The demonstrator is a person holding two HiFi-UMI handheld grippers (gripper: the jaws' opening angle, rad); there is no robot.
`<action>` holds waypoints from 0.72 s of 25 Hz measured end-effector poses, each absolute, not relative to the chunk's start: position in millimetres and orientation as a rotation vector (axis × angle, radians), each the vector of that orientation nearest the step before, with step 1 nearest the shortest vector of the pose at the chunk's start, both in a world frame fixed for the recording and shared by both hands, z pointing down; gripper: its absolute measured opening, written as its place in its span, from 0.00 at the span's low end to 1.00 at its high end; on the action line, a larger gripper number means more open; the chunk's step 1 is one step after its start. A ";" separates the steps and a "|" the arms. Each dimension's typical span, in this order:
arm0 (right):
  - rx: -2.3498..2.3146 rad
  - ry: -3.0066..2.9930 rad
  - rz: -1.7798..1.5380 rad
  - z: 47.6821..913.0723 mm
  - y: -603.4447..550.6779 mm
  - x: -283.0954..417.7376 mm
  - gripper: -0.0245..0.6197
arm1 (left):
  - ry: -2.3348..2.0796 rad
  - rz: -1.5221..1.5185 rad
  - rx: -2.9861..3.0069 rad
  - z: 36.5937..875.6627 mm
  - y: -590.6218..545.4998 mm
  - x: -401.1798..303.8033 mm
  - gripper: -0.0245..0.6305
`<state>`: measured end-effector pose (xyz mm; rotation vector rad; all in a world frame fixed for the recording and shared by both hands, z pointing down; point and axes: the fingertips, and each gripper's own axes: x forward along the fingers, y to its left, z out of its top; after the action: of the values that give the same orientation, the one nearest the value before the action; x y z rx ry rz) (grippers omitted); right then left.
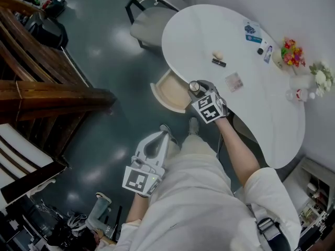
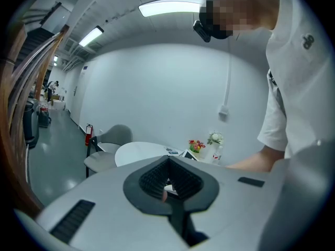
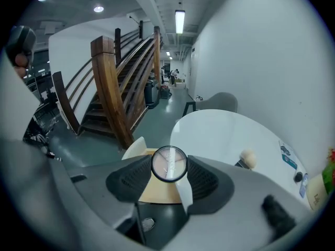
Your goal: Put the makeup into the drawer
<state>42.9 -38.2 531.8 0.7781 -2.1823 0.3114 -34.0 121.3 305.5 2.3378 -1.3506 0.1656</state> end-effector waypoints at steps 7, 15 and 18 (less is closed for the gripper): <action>0.716 -2.177 0.356 548.8 -3.6 -12.4 0.37 | -1.333 0.186 2.378 308.2 124.3 -76.2 0.05; 0.671 -2.127 0.368 599.3 3.5 -52.7 0.37 | -1.292 0.213 2.402 330.3 109.2 -115.1 0.05; 0.667 -2.111 0.365 621.9 -1.8 -61.8 0.37 | -1.226 0.251 2.418 348.6 103.6 -121.0 0.05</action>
<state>-61.8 -1.8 621.9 0.6668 -2.1112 0.3650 -121.0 103.6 348.6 2.4175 -1.2255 0.2506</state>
